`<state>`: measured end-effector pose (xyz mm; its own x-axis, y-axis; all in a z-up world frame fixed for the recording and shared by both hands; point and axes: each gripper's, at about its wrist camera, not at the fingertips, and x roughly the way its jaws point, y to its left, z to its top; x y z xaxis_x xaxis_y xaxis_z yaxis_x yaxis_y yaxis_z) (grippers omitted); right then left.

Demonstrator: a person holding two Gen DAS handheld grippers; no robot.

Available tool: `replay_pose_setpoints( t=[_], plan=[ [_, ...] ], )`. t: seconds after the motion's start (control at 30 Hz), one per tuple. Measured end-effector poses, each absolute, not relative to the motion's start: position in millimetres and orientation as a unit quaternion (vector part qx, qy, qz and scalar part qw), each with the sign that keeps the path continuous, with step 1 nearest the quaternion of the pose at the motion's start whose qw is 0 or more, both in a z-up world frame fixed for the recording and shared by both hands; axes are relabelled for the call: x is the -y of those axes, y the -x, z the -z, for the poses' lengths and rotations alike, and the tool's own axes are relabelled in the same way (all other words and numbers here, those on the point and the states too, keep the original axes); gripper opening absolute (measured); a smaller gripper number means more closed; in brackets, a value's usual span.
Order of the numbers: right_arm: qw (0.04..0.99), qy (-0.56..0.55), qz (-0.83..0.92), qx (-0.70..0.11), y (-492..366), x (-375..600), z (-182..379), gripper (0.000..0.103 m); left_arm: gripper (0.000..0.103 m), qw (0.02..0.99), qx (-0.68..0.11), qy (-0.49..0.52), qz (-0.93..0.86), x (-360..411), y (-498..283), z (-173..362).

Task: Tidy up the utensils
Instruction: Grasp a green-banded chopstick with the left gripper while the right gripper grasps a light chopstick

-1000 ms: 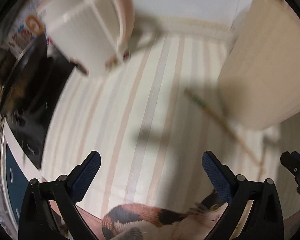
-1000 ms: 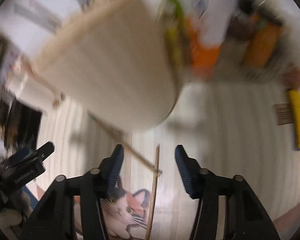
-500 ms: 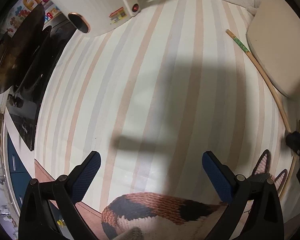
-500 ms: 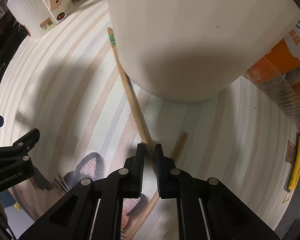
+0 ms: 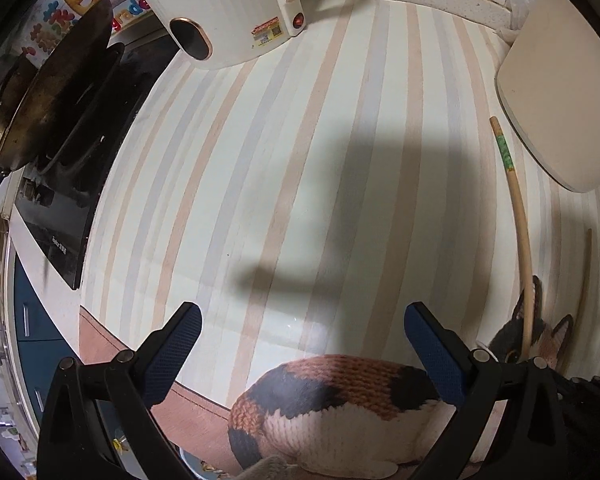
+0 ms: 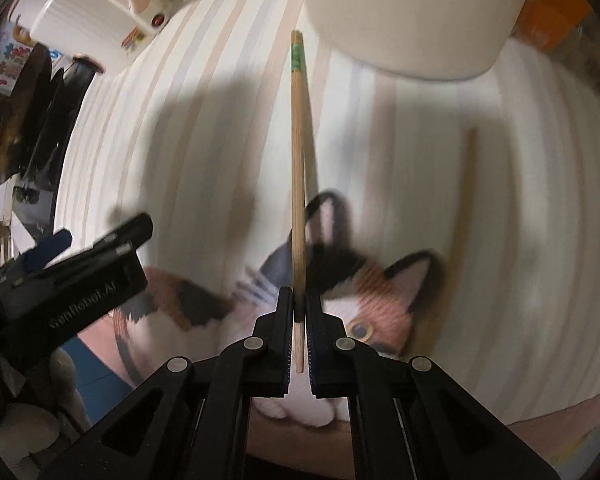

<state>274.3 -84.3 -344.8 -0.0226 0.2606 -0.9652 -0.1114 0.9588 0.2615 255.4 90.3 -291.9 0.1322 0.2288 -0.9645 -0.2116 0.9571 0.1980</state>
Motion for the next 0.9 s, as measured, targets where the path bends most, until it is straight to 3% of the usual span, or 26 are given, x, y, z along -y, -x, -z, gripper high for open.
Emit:
replay_pose_setpoints(
  t=[0.07,0.13,0.2,0.4,0.47,0.57,0.63,0.67,0.7,0.9],
  plan=[
    [0.692,-0.074,-0.128,-0.707,-271.0,91.2,345.5,0.009,0.103,0.753,-0.642,-0.007,-0.143,-88.6,-258.1,290.0],
    [0.699,-0.112,-0.120,-0.696,-274.8,112.3,334.9,0.029,0.103,0.755,-0.640,-0.001,-0.139,-85.7,-259.7,287.4],
    [0.717,-0.137,-0.095,-0.677,-271.3,138.6,322.0,0.037,0.103,0.758,-0.639,0.011,-0.128,-75.8,-263.6,284.0],
    [0.720,-0.171,-0.008,-0.672,-268.1,204.1,324.4,0.037,0.101,0.757,-0.651,0.047,-0.046,-19.5,-290.5,294.3],
    [0.717,-0.174,0.012,-0.675,-263.6,219.5,328.9,0.037,0.088,0.755,-0.654,0.034,-0.033,-3.6,-297.9,301.5],
    [0.714,-0.176,0.022,-0.678,-256.3,227.0,334.7,0.038,0.059,0.749,-0.662,0.001,-0.018,18.0,-307.5,314.8],
    [0.714,-0.175,0.025,-0.678,-257.4,230.2,337.9,0.038,0.032,0.757,-0.653,-0.020,-0.008,26.2,-309.3,317.5],
    [0.714,-0.173,0.027,-0.678,-256.4,230.6,338.8,0.038,0.026,0.759,-0.651,-0.025,-0.003,27.8,-309.6,316.9],
    [0.713,-0.172,0.025,-0.679,-259.4,231.1,337.2,0.038,0.008,0.758,-0.652,-0.027,0.003,29.1,-309.3,316.7],
    [0.712,-0.143,0.013,-0.687,-272.6,210.0,350.5,0.038,0.005,0.754,-0.654,-0.061,-0.014,7.4,-275.6,317.0]
  ],
)
